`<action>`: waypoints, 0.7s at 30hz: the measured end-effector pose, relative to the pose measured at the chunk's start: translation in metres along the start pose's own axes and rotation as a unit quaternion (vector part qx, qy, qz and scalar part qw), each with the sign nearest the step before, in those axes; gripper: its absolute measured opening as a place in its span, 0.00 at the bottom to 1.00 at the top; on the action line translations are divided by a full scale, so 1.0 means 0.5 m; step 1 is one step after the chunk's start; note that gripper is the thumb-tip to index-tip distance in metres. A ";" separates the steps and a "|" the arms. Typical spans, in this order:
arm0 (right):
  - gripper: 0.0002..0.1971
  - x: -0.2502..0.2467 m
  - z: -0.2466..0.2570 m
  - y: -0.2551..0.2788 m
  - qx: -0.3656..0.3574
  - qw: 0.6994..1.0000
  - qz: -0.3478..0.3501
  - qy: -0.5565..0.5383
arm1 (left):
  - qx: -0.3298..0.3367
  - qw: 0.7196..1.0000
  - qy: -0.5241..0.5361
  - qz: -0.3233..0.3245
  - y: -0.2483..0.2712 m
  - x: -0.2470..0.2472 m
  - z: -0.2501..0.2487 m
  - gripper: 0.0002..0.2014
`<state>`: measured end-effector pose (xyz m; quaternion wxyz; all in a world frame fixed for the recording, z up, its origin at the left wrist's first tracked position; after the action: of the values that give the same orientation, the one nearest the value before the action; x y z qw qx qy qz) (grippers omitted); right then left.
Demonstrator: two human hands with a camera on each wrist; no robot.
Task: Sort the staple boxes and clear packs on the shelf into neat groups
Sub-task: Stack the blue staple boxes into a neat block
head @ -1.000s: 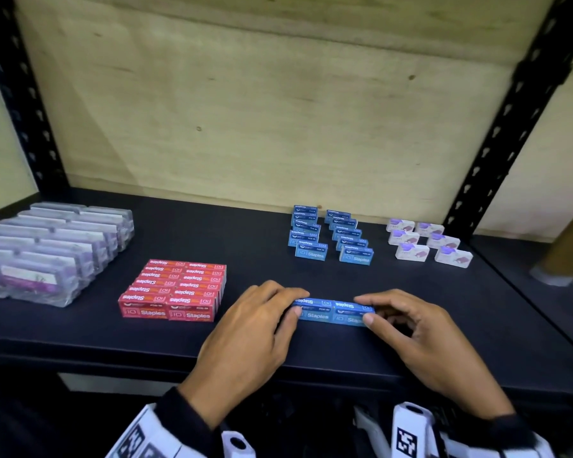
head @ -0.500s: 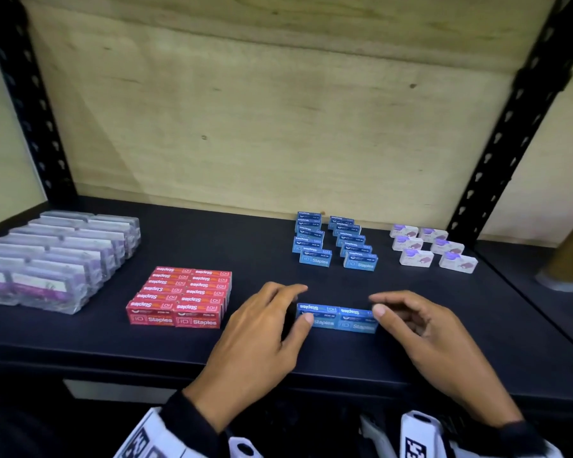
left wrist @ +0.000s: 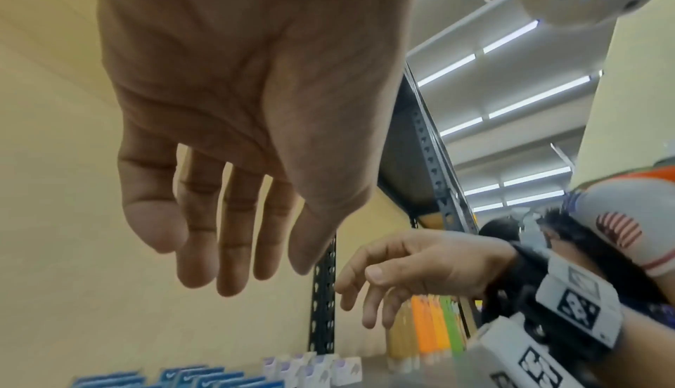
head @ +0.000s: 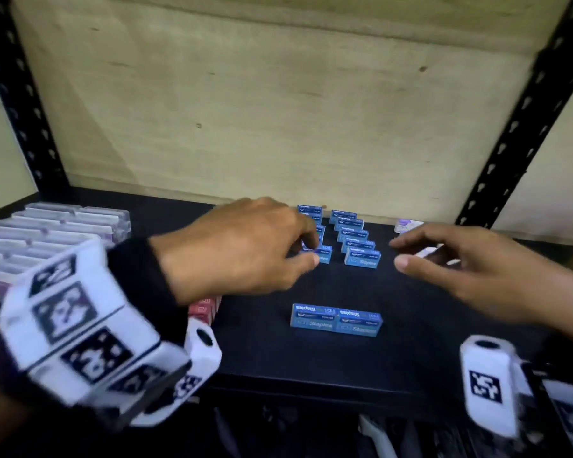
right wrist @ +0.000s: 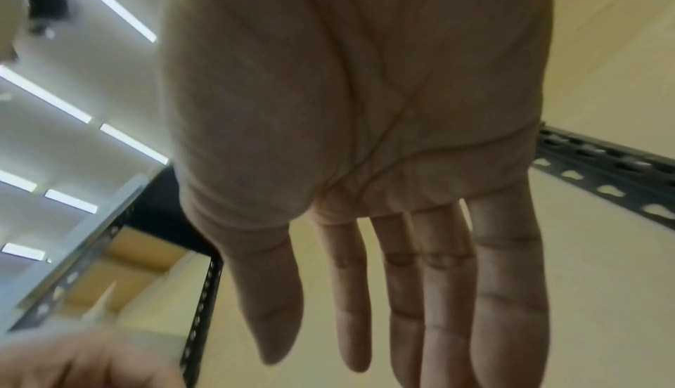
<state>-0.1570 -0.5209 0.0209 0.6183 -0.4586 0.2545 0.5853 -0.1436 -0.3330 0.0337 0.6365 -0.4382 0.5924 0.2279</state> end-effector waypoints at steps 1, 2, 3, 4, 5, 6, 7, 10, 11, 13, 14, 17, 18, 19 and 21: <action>0.15 -0.002 -0.005 -0.026 -0.005 1.000 0.010 0.028 | 0.008 1.000 -0.010 0.018 -0.027 0.003 0.001 0.15; 0.15 0.000 -0.013 -0.052 -0.009 0.998 0.020 0.052 | 0.015 0.999 -0.022 0.035 -0.052 0.010 0.003 0.15; 0.13 0.006 -0.025 -0.079 -0.010 0.996 0.034 0.079 | 0.021 0.998 -0.038 0.050 -0.076 0.021 0.006 0.15; 0.11 0.015 -0.037 -0.103 -0.010 0.993 0.048 0.108 | 0.026 0.996 -0.057 0.064 -0.099 0.034 0.011 0.15; 0.10 0.026 -0.050 -0.126 -0.008 0.988 0.063 0.141 | 0.027 0.994 -0.075 0.074 -0.120 0.047 0.015 0.16; 0.10 0.039 -0.064 -0.146 -0.002 0.982 0.076 0.170 | 0.026 0.992 -0.092 0.082 -0.138 0.062 0.019 0.16; 0.11 0.051 -0.077 -0.161 0.005 0.976 0.087 0.199 | 0.025 0.990 -0.106 0.092 -0.152 0.079 0.022 0.18; 0.12 0.092 -0.115 -0.193 0.013 0.958 0.122 0.259 | 0.030 0.981 -0.135 0.134 -0.180 0.135 0.022 0.20; 0.12 0.102 -0.126 -0.199 0.014 0.954 0.133 0.269 | 0.029 0.979 -0.140 0.144 -0.187 0.148 0.021 0.21; 0.12 0.115 -0.137 -0.206 0.018 0.949 0.148 0.277 | 0.027 0.976 -0.155 0.151 -0.197 0.162 0.019 0.21; 0.11 0.119 -0.138 -0.209 0.017 0.948 0.152 0.279 | 0.028 0.974 -0.165 0.153 -0.200 0.168 0.016 0.20; 0.09 0.130 -0.140 -0.219 0.004 0.944 0.163 0.286 | 0.035 0.970 -0.184 0.153 -0.210 0.183 0.005 0.16; 0.10 0.132 -0.140 -0.222 0.001 0.944 0.165 0.287 | 0.033 0.970 -0.189 0.151 -0.214 0.186 0.004 0.15; 0.11 0.133 -0.140 -0.224 0.000 0.943 0.167 0.288 | 0.031 0.970 -0.189 0.149 -0.216 0.186 0.001 0.13; 0.10 0.132 -0.135 -0.224 -0.002 0.943 0.172 0.286 | 0.031 0.970 -0.196 0.144 -0.222 0.186 -0.004 0.05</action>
<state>-0.0228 -0.5351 -0.0357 0.4086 -0.5570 0.4948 0.5272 -0.0366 -0.4128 -0.0230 0.7139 -0.2756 0.5196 0.3801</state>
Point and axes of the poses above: each hand's wrist, its own y-axis away from the middle knuckle, its own x-axis out of the palm, z = x × y, the point moved 10 cm from there along -y, towards the middle knuckle, and after that the axes turned 8 degrees about -z, right-handed, at the moved point
